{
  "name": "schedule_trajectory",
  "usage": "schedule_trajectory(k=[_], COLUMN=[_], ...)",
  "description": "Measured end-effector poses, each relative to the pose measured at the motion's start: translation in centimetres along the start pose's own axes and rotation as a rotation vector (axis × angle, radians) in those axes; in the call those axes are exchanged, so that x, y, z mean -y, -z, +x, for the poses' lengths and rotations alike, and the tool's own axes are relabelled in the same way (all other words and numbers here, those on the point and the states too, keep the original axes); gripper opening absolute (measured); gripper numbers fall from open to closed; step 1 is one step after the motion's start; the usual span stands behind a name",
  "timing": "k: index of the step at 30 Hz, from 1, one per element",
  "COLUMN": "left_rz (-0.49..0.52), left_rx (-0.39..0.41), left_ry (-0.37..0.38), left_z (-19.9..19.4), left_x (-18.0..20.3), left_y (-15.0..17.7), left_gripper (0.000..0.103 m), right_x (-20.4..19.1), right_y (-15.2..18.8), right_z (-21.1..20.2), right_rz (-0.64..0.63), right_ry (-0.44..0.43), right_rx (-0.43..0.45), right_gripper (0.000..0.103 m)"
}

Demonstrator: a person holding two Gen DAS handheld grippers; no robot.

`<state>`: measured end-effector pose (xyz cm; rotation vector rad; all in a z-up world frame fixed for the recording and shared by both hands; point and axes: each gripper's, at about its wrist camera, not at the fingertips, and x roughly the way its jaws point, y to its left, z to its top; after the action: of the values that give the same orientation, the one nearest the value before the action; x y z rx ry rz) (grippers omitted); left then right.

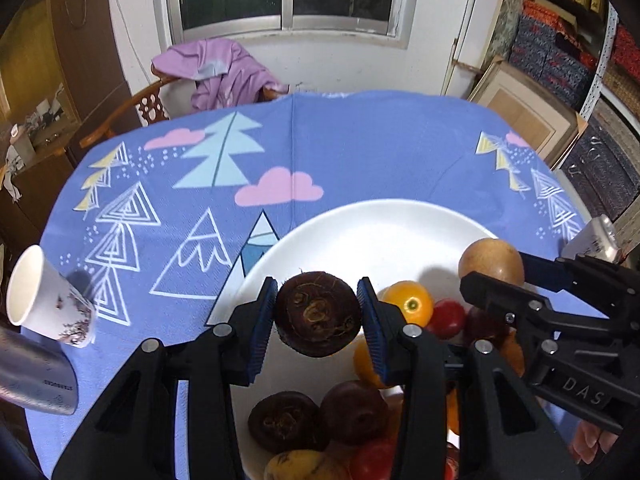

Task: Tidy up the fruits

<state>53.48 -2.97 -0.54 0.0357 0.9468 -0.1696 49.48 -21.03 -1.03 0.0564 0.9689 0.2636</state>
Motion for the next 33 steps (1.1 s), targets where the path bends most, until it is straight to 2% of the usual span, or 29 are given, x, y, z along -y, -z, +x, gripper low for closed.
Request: schedule_trajectory(k=[4,8,15,16,21,25,28,33], left_rz=[-0.01,-0.009,0.016,0.009,0.017,-0.003,-0.011,-0.008], left_rx=[-0.03,-0.043,-0.147,-0.149,-0.141,-0.1,-0.057,0.012], left_ry=[0.001,0.009,-0.001,-0.006,-0.017,-0.035,-0.054,-0.062], left_z=[1.7,2.3,4.0,4.1,4.2,3.1,1.2,-4.0], left_x=[-0.3,-0.5,0.1,-0.1,0.0,-0.3,-0.5,-0.2], left_y=[0.4,0.4,-0.2,-0.3,-0.4,-0.4,-0.4,-0.4], left_gripper=[0.04,0.04,0.041,0.045,0.047,0.059,0.068,0.068], right_x=[0.2,0.7,0.5,0.4,0.6,0.9,0.8,-0.6], right_y=[0.1,0.0,-0.6,-0.6,-0.7,-1.0,-1.0,-0.9], right_z=[1.9,2.7,4.3,4.3,4.2,3.6,1.9,-2.5], right_rz=[-0.006,0.008,0.004,0.005,0.006,0.03,0.033,0.006], right_ry=[0.021,0.033,0.086,0.092,0.099,0.106,0.097,0.085], right_rx=[-0.041,-0.046,-0.081,-0.081,-0.086,-0.064,-0.034,0.028], right_gripper=[0.046,0.046,0.047,0.047,0.049,0.055,0.056,0.057])
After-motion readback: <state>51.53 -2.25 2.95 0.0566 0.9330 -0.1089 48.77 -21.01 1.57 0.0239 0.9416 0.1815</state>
